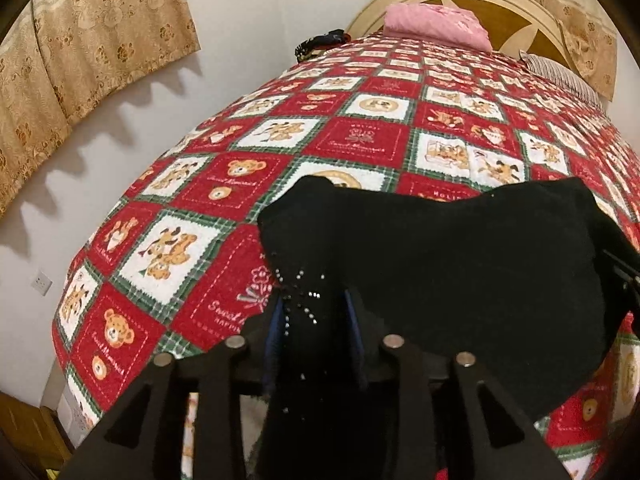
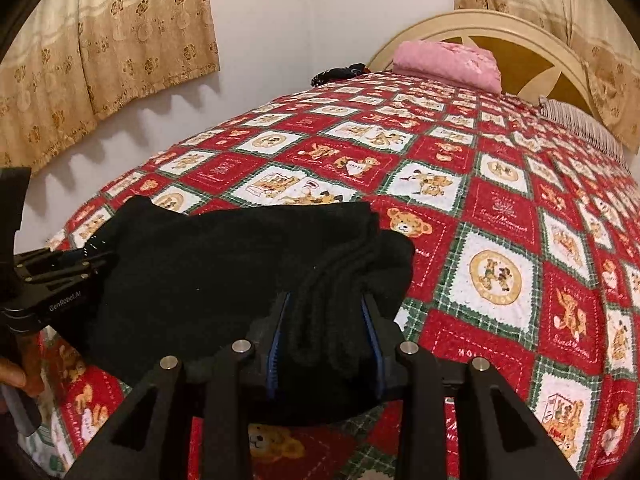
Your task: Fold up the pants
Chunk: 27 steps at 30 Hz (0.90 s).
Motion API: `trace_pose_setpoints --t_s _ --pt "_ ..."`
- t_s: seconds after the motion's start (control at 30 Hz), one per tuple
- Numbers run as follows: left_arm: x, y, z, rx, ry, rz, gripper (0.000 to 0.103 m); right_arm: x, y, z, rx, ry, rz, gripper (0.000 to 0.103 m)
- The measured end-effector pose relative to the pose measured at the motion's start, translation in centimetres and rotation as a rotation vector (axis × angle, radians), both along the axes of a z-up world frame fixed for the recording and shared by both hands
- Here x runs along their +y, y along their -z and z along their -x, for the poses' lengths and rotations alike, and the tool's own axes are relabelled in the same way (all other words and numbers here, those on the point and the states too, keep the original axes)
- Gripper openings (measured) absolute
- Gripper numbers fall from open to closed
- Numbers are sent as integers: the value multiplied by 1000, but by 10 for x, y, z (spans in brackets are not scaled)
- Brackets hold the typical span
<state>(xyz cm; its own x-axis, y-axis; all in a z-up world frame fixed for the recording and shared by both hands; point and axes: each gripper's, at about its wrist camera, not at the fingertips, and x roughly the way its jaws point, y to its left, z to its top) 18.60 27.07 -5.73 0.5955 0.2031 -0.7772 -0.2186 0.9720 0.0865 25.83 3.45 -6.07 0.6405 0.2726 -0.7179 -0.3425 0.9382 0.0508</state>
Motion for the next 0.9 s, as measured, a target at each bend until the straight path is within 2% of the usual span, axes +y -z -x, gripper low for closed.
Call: trace_pose_setpoints --t_s 0.1,0.13,0.2,0.27,0.33,0.43,0.53,0.57,0.63,0.67,0.7,0.73,0.77,0.9 --pt "11 -1 10 6 -1 116 70 -12 -2 3 30 4 -78 48" --pt "14 0 13 13 3 162 73 -20 -2 4 49 11 -127 53" --pt "18 3 22 29 7 231 73 -32 3 6 83 37 -189 54" --pt "21 5 32 25 -4 266 73 -42 7 8 111 61 -258 55" --pt "23 8 36 17 -12 290 78 -52 9 9 128 85 -326 55" --pt "25 11 35 13 -25 329 79 -58 18 7 185 116 -400 59" --pt "24 10 34 1 8 417 78 -61 28 7 236 131 -483 59" --pt "23 11 34 -3 12 443 77 -61 30 8 241 132 -486 59" --pt "19 11 34 1 19 447 60 -52 27 10 237 117 -439 59" --pt "17 10 35 -1 13 436 55 -48 26 11 239 108 -415 58" --pt "18 10 36 -2 8 435 43 -42 24 12 236 101 -378 56" --pt "18 9 36 -2 2 439 29 -38 22 13 236 90 -355 47" --pt "20 8 35 1 -1 444 23 -34 20 13 236 79 -347 41" --pt "28 0 36 18 -6 486 17 -28 7 13 224 51 -289 37"
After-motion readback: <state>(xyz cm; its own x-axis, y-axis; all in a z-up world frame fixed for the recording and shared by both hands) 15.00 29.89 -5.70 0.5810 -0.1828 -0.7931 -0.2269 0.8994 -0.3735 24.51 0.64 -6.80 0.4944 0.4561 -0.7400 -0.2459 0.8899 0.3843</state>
